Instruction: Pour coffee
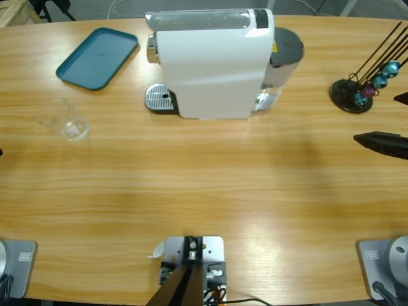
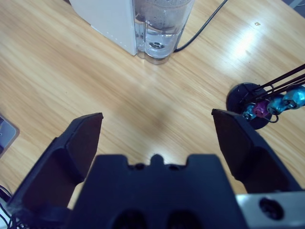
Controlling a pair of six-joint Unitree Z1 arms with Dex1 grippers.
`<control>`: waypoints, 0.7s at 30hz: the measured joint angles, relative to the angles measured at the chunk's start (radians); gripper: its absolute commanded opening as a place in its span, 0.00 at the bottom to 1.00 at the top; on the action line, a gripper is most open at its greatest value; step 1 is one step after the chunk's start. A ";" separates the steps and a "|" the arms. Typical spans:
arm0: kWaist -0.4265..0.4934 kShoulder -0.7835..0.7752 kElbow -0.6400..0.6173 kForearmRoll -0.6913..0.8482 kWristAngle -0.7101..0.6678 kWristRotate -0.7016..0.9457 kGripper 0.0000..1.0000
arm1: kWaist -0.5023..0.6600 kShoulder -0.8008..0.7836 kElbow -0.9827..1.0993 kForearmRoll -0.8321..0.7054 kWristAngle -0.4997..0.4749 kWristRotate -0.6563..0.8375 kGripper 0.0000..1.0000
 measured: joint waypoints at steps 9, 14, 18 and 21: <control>0.000 0.000 0.000 0.000 0.000 0.000 1.00 | 0.000 0.006 0.000 0.000 0.000 0.000 1.00; 0.000 -0.030 0.001 -0.031 0.064 -0.069 1.00 | 0.000 0.007 0.000 0.000 0.000 0.000 1.00; 0.000 0.054 -0.066 -0.142 0.062 -0.128 1.00 | 0.000 0.016 -0.001 0.000 0.000 0.000 1.00; 0.000 0.200 -0.179 -0.205 -0.023 -0.172 1.00 | 0.000 0.027 -0.001 0.000 0.000 0.000 1.00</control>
